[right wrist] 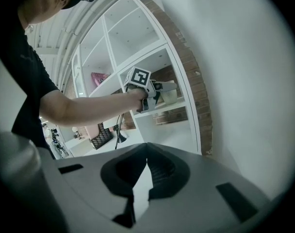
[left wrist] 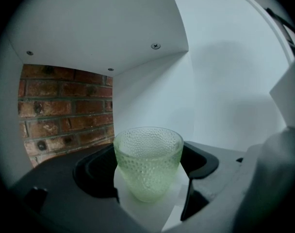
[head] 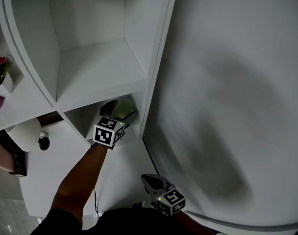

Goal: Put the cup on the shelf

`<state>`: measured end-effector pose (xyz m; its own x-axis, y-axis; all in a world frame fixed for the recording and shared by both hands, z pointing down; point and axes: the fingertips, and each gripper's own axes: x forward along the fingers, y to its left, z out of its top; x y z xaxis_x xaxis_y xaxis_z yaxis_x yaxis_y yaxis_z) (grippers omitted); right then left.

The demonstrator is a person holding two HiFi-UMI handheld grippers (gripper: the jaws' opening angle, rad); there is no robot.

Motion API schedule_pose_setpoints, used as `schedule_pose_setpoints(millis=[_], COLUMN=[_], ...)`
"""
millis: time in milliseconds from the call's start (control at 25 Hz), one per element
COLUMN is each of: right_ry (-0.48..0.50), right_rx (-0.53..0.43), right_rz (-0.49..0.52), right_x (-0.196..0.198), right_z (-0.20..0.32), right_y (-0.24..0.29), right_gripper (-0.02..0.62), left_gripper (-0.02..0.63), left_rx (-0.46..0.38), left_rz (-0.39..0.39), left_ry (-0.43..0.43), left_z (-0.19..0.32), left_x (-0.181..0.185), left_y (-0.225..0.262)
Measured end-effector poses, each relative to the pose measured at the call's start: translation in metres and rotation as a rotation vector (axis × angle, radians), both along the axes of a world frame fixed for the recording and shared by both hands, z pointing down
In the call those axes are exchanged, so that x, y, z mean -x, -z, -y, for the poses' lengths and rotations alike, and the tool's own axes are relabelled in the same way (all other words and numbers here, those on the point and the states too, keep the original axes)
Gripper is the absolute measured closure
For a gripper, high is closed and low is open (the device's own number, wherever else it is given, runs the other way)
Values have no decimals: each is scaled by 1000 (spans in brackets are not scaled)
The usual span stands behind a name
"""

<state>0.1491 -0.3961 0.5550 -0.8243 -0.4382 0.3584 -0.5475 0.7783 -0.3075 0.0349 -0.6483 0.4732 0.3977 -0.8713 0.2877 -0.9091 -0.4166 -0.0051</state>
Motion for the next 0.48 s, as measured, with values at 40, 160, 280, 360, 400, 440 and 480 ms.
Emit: schedule_pose_setpoints(millis=[40, 160, 280, 360, 400, 440, 480], right_ry=[-1, -3, -5, -5, -6, -8, -11], right_rx=[-3, -12, -13, -14, -14, -13, -11], right_rz=[-3, -12, -17, -24, -27, -27, -24], right_x=[-1, -4, -4, -4, -3, -2, -1], right_z=[0, -1, -5, -7, -9, -10, -12], right_y=[1, 1, 3, 3, 3, 3, 5], right_gripper=[591, 591, 591, 591, 591, 591, 591], left_gripper=[219, 215, 215, 215, 215, 213, 213], left_rx=[-4, -20, -38, -44, -47, -51, -55], left_rz=[2, 0, -2, -2, -2, -1, -1], left_ry=[3, 9, 12, 8, 5, 3, 1], left_z=[0, -1, -4, -9, -12, -15, -19], left_x=[0, 0, 3, 4, 4, 4, 4], left_y=[1, 6, 14, 17, 19, 21, 23])
